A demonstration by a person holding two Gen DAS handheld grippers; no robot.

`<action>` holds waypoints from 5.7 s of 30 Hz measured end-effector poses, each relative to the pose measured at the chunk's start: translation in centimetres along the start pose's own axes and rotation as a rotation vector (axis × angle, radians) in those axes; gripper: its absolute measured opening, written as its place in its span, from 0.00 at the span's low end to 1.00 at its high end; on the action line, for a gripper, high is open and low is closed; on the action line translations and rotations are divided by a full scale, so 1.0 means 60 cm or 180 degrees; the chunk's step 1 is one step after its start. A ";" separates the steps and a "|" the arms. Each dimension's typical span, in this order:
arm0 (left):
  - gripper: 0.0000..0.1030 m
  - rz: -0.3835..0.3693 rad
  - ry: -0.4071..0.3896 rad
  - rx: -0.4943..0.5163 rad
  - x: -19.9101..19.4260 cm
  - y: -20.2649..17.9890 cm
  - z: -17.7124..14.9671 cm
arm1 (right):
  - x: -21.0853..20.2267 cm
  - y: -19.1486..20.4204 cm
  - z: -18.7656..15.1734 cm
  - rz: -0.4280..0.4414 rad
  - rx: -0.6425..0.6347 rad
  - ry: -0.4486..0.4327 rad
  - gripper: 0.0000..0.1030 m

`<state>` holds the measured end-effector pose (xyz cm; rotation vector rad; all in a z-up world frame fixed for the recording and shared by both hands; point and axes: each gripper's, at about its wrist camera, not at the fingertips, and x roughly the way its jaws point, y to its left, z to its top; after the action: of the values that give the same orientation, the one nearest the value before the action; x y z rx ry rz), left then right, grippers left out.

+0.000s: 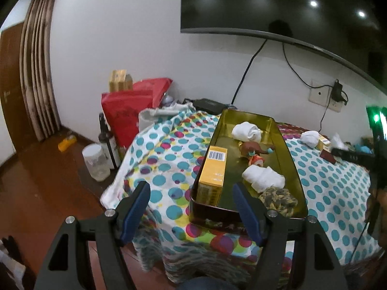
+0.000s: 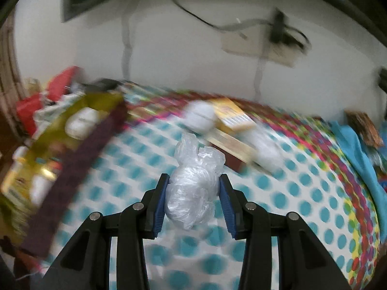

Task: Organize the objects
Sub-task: 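Release the yellow box into the tray with the left gripper while the right gripper carries the bundle over, then lower the plastic bundle into the tray and open the right gripper, then reach the left gripper to the folded white towel and grasp it, then lift the white towel with the left gripper while the right gripper grasps another plastic bundle, then place the white towel into the gold tray and open the left gripper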

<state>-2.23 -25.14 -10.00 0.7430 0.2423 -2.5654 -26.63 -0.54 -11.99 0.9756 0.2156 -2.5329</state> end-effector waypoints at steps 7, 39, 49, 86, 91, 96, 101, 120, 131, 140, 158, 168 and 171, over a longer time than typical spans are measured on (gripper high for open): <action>0.70 0.0013 -0.0017 0.0053 0.003 -0.004 -0.008 | -0.036 0.196 0.041 0.0677 -0.0413 -0.0103 0.38; 0.70 -0.0188 -0.0131 0.0170 -0.005 -0.038 -0.015 | -0.023 0.149 0.009 0.0470 -0.0300 -0.0071 0.88; 0.71 -0.0618 0.0064 0.0509 -0.001 -0.173 -0.016 | 0.039 -0.131 0.000 -0.0435 0.0361 0.0160 0.88; 0.76 -0.0910 0.0918 0.0891 0.435 -0.569 0.151 | 0.055 -0.250 -0.027 -0.0121 0.0921 0.0081 1.00; 0.76 -0.0915 0.1002 0.0965 0.465 -0.598 0.151 | 0.053 -0.251 -0.028 -0.0124 0.0922 0.0074 1.00; 0.59 -0.0946 0.1103 0.0991 0.478 -0.602 0.141 | 0.054 -0.252 -0.027 -0.0137 0.0921 0.0081 1.00; 0.58 -0.0884 0.0935 0.0947 0.437 -0.576 0.139 | 0.057 -0.253 -0.028 -0.0130 0.0925 0.0109 1.00; 0.59 -0.1174 0.0429 0.0530 0.100 -0.347 0.055 | 0.097 -0.193 0.006 0.0076 0.0394 0.0258 0.99; 0.59 -0.1112 0.0687 0.0390 0.080 -0.286 -0.017 | 0.106 -0.236 0.006 -0.0081 0.0446 0.0382 0.18; 0.59 -0.1051 0.0498 0.0458 0.045 -0.293 -0.017 | 0.012 -0.209 -0.049 0.0209 0.0472 0.0089 0.18; 0.59 -0.0202 0.0304 0.0215 0.081 -0.191 0.064 | -0.017 -0.192 -0.051 -0.0225 0.0378 -0.0204 0.19; 0.59 0.0077 0.0188 0.0247 0.110 -0.170 0.129 | -0.020 -0.189 -0.050 -0.0196 0.0370 -0.0215 0.20; 0.59 0.0122 0.0199 0.0235 0.123 -0.167 0.141 | -0.019 -0.187 -0.049 -0.0191 0.0350 -0.0205 0.21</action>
<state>-16.41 -21.52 -6.49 0.8477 0.1523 -2.5291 -28.95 10.79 -13.47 0.9393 0.0888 -2.6508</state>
